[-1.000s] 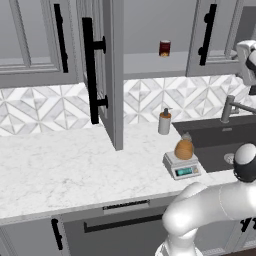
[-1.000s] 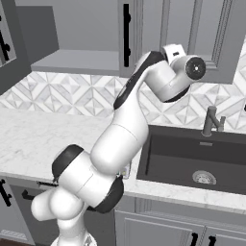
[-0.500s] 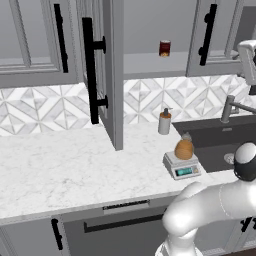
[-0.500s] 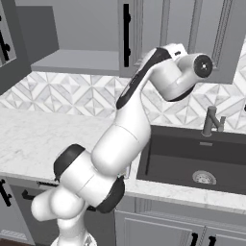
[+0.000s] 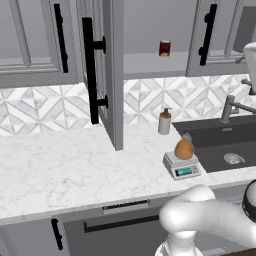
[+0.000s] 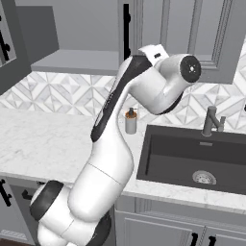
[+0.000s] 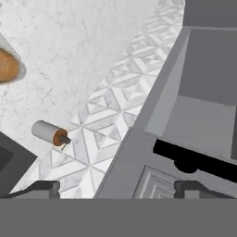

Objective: Pick the honey bottle and place it on the digital scale for weighing, and close the cabinet.

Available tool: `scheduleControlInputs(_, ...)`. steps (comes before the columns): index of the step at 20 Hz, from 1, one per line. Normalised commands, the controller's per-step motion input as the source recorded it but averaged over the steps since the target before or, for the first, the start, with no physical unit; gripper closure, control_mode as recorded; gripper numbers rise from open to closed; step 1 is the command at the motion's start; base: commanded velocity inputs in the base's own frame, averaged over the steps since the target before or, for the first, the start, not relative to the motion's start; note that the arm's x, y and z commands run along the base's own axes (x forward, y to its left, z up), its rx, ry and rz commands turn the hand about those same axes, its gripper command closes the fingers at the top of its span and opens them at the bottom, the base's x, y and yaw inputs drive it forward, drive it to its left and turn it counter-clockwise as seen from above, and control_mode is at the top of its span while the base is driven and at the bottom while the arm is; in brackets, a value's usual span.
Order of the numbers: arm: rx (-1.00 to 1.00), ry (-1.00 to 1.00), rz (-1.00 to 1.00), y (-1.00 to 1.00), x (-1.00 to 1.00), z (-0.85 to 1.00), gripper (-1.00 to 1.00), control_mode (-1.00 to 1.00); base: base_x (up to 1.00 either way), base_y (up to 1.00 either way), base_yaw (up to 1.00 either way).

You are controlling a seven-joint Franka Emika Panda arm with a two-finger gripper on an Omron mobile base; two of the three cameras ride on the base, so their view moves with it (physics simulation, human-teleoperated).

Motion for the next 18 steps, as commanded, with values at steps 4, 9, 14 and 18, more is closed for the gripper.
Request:
scheduleControlInputs(4,0.08,-0.27,0.00,1.00,-1.00,-0.14,-1.00,-1.00,0.00,0.00,0.00)
scheduleControlInputs(9,0.31,-0.33,0.00,0.98,-0.98,-0.13,-1.00,-1.00,0.00,0.00,0.00)
scheduleControlInputs(14,0.37,-0.28,0.00,0.90,-0.66,-0.02,-1.00,-1.00,0.00,0.00,0.00)
scheduleControlInputs(18,0.20,-0.09,0.00,0.71,-0.68,0.00,-1.00,-1.00,0.00,0.00,0.00)
